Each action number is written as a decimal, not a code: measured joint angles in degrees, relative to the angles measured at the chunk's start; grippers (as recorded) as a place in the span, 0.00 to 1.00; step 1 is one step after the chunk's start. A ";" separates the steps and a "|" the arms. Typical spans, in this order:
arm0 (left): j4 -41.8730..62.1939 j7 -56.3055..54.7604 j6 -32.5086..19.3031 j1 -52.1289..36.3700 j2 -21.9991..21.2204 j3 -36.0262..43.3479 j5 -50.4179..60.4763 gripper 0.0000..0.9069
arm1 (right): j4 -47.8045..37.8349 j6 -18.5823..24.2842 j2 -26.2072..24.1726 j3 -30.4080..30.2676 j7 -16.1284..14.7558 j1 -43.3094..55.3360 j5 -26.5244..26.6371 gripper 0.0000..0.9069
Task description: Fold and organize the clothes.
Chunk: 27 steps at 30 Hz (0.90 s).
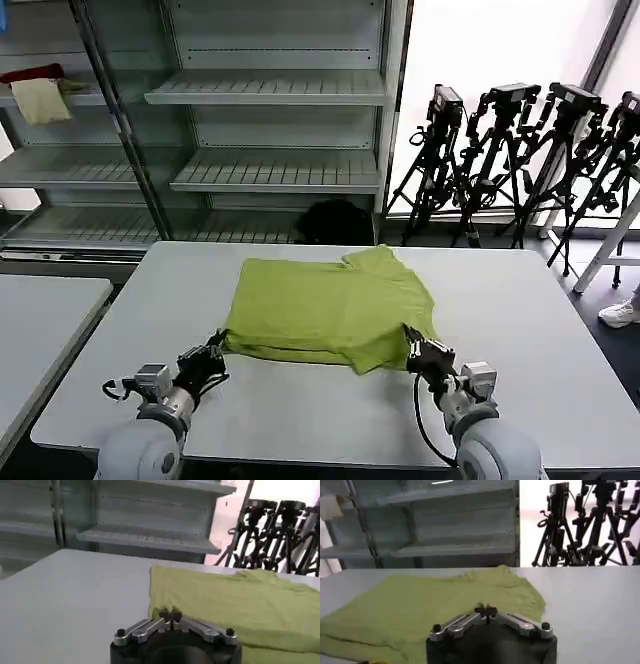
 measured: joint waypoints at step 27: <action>1.75 1.13 0.18 -3.01 0.59 0.94 6.19 1.00 | -6.76 1.58 0.25 1.89 -2.82 4.28 -2.65 1.00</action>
